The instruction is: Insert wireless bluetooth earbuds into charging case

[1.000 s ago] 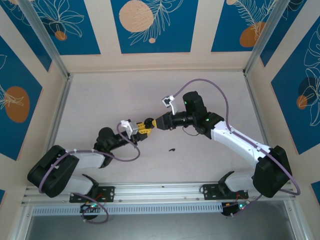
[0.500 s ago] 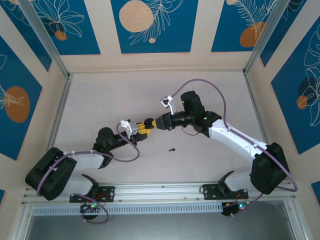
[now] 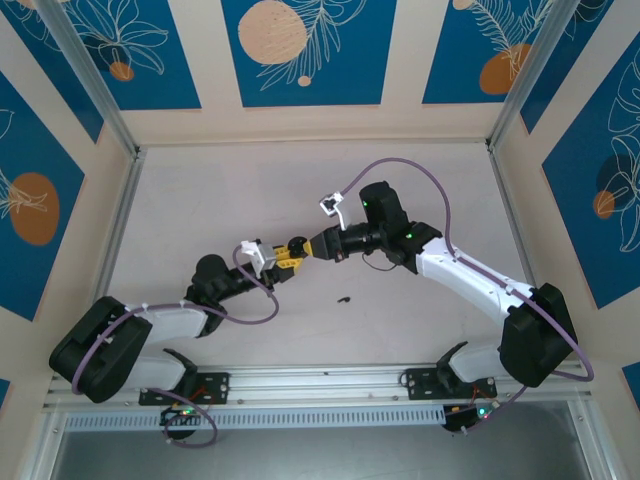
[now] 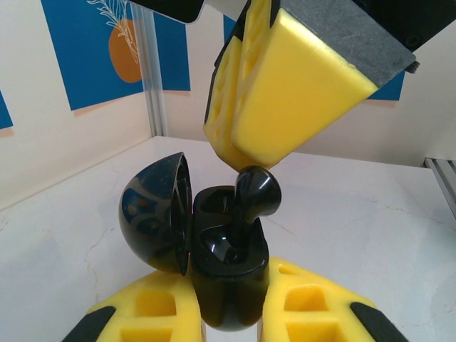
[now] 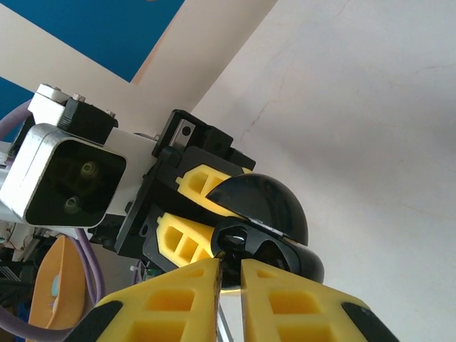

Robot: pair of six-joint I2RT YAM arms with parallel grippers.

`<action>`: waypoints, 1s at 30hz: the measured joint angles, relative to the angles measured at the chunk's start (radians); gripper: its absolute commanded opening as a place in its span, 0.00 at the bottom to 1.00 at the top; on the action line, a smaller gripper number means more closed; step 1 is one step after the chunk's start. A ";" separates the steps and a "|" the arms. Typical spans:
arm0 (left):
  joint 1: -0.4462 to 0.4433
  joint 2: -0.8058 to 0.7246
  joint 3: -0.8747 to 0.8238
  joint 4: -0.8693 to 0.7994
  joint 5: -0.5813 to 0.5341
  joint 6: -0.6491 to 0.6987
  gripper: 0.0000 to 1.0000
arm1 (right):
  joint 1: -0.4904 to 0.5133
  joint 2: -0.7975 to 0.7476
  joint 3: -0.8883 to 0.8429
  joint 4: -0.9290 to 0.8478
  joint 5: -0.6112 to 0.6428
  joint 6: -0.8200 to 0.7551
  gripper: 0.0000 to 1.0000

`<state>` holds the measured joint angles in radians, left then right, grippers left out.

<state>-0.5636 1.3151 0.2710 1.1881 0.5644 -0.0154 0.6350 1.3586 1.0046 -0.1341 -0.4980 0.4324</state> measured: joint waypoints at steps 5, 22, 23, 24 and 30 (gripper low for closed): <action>0.000 -0.006 0.000 -0.002 -0.016 0.000 0.14 | 0.005 0.000 0.000 -0.007 0.000 0.000 0.14; 0.000 -0.034 0.000 -0.049 -0.038 0.000 0.15 | 0.031 0.008 0.000 -0.009 0.000 0.000 0.13; 0.000 -0.034 0.000 -0.051 -0.039 0.000 0.15 | 0.033 0.011 0.000 -0.008 0.000 0.000 0.13; 0.000 -0.034 0.000 -0.053 -0.041 0.000 0.15 | 0.034 0.013 0.000 -0.008 0.000 0.000 0.13; 0.000 -0.045 0.000 -0.065 -0.042 0.000 0.15 | 0.042 0.027 0.007 -0.005 0.000 0.000 0.13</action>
<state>-0.5636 1.2701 0.2710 1.1233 0.5228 -0.0151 0.6769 1.3857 1.0119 -0.1390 -0.4980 0.4324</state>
